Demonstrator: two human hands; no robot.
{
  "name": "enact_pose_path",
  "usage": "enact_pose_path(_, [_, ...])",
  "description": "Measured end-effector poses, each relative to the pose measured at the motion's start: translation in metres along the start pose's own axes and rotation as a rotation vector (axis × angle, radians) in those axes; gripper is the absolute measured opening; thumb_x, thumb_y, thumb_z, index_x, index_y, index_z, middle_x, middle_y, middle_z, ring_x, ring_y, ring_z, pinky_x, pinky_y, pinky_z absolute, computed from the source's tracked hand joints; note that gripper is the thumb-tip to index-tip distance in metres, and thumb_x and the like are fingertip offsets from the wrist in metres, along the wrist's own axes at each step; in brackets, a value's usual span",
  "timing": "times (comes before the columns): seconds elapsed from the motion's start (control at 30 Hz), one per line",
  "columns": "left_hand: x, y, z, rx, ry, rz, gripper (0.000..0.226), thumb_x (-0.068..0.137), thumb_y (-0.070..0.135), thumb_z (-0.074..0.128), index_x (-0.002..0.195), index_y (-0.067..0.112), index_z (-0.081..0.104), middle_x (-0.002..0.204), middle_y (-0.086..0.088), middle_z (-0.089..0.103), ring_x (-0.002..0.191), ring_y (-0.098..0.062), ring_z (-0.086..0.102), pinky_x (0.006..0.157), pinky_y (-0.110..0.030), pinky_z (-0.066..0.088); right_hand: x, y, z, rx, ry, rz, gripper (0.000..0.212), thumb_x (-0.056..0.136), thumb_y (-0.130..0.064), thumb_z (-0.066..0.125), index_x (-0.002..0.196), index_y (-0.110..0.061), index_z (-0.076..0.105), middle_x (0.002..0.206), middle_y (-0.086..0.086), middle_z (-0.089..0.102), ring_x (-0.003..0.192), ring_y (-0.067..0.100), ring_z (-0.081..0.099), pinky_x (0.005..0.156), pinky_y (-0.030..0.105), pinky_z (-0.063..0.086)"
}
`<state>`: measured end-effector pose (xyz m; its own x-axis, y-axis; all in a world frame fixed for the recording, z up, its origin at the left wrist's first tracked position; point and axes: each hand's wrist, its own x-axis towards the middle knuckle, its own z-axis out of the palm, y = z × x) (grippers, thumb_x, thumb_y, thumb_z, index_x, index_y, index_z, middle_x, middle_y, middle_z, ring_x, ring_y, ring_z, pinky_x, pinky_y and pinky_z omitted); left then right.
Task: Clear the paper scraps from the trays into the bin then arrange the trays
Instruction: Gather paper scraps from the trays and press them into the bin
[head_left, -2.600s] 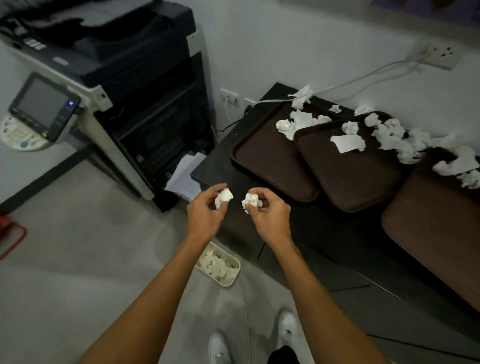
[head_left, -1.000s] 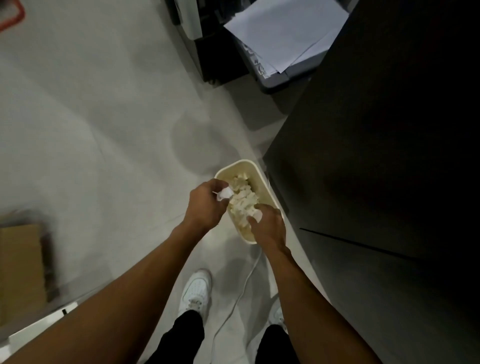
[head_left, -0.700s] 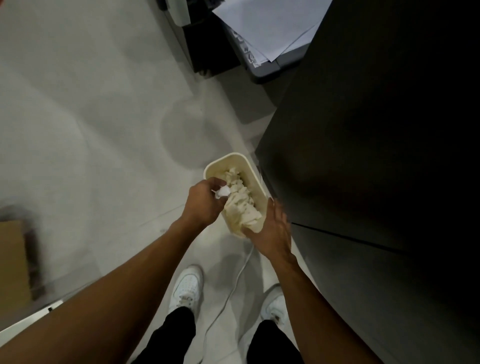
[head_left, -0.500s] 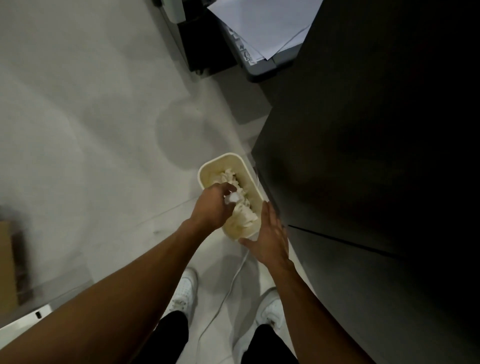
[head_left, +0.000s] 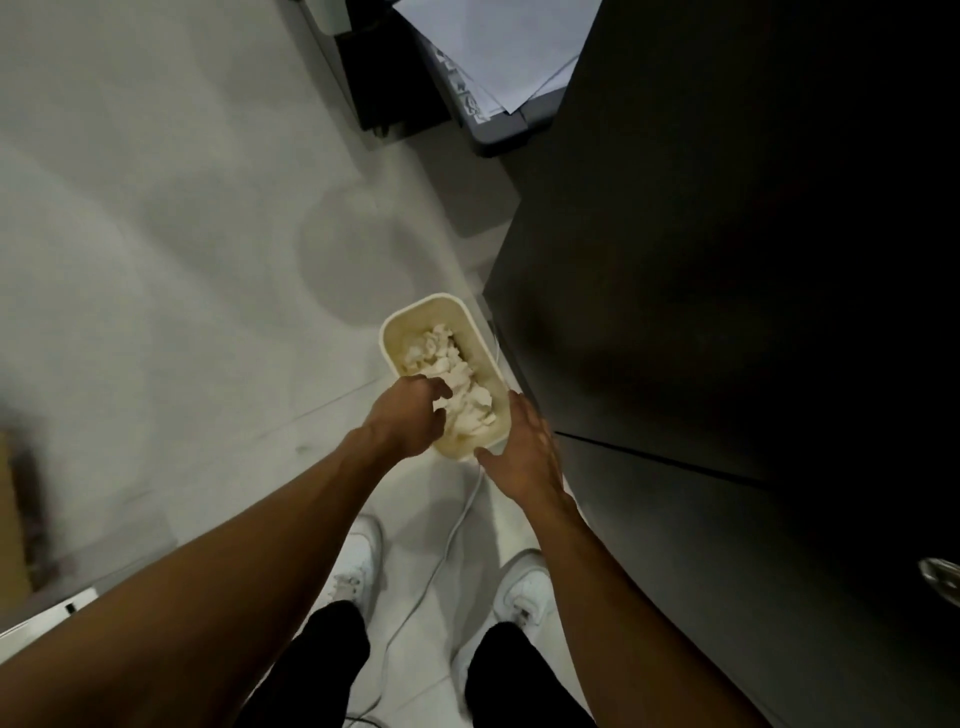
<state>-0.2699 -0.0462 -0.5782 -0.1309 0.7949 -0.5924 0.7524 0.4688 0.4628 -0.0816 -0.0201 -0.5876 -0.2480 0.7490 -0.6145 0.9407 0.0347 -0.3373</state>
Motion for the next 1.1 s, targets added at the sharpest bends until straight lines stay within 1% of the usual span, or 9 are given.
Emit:
enact_pose_path(0.13, [-0.037,0.011,-0.038,-0.048,0.032,-0.016,0.035,0.093,0.018,0.061,0.128,0.016,0.068,0.122,-0.004,0.071,0.108,-0.025,0.067,0.092,-0.037,0.055,-0.03,-0.025,-0.035,0.051,0.02,0.004,0.088,0.081,-0.047,0.078,0.153,-0.028,0.032,0.156,-0.001,0.044,0.142,0.025,0.043,0.115,0.047,0.042])
enact_pose_path(0.3, [-0.094,0.048,-0.096,-0.119,0.113,0.006,0.03,0.094,0.017,0.06,0.122,0.016,0.071,0.117,-0.003,0.074,0.098,-0.022,0.07,0.087,-0.031,0.054,-0.068,-0.052,-0.075,0.132,0.072,-0.005,0.067,0.084,-0.062,0.065,0.141,-0.036,0.044,0.139,-0.008,0.058,0.128,0.02,0.056,0.106,0.044,0.052])
enact_pose_path(0.43, [-0.147,0.089,-0.149,-0.212,0.201,0.04,0.028,0.097,0.019,0.061,0.122,0.015,0.071,0.112,-0.001,0.074,0.093,-0.018,0.07,0.086,-0.031,0.057,-0.133,-0.105,-0.154,0.34,0.135,-0.026,0.061,0.093,-0.036,0.072,0.147,-0.027,0.048,0.145,0.0,0.055,0.132,0.022,0.052,0.107,0.041,0.052])
enact_pose_path(0.57, [-0.192,0.122,-0.202,-0.313,0.294,0.098,0.023,0.095,0.019,0.064,0.116,0.022,0.072,0.102,0.005,0.075,0.087,-0.01,0.069,0.084,-0.033,0.06,-0.183,-0.139,-0.211,0.489,0.233,-0.05,0.051,0.094,-0.026,0.071,0.141,-0.029,0.054,0.138,-0.003,0.058,0.122,0.011,0.05,0.095,0.028,0.049])
enact_pose_path(0.67, [-0.223,0.15,-0.243,-0.371,0.347,0.16,0.02,0.096,0.017,0.064,0.113,0.023,0.072,0.1,0.008,0.074,0.087,-0.009,0.067,0.082,-0.032,0.059,-0.22,-0.162,-0.249,0.631,0.343,-0.094,0.044,0.09,-0.021,0.072,0.132,-0.029,0.061,0.125,-0.01,0.064,0.116,0.006,0.057,0.101,0.034,0.053])
enact_pose_path(0.77, [-0.249,0.185,-0.283,-0.395,0.392,0.211,0.019,0.098,0.021,0.062,0.116,0.026,0.07,0.104,0.011,0.072,0.092,-0.006,0.066,0.084,-0.025,0.055,-0.26,-0.184,-0.295,0.743,0.461,-0.119,0.037,0.09,-0.016,0.072,0.126,-0.025,0.066,0.115,-0.015,0.068,0.103,0.0,0.063,0.095,0.025,0.054])
enact_pose_path(0.9, [-0.275,0.24,-0.327,-0.436,0.436,0.372,0.018,0.097,0.016,0.064,0.112,0.024,0.071,0.096,0.011,0.072,0.085,0.01,0.063,0.076,-0.003,0.047,-0.307,-0.197,-0.356,0.837,0.659,-0.182,0.03,0.09,-0.014,0.072,0.119,-0.023,0.07,0.106,-0.012,0.071,0.094,0.0,0.067,0.083,0.015,0.053])
enact_pose_path(1.03, [-0.296,0.298,-0.358,-0.437,0.43,0.527,0.017,0.097,0.02,0.065,0.111,0.027,0.07,0.096,0.014,0.072,0.091,0.003,0.066,0.083,-0.017,0.052,-0.349,-0.192,-0.416,0.872,0.811,-0.217,0.028,0.092,-0.015,0.072,0.119,-0.021,0.069,0.104,-0.011,0.072,0.095,0.001,0.067,0.081,0.016,0.054])
enact_pose_path(1.1, [-0.306,0.329,-0.368,-0.448,0.389,0.6,0.018,0.098,0.023,0.064,0.114,0.028,0.07,0.099,0.014,0.072,0.095,0.002,0.067,0.085,-0.019,0.052,-0.371,-0.185,-0.442,0.881,0.891,-0.233,0.028,0.092,-0.014,0.072,0.12,-0.02,0.069,0.102,-0.009,0.072,0.094,0.003,0.067,0.082,0.016,0.054])
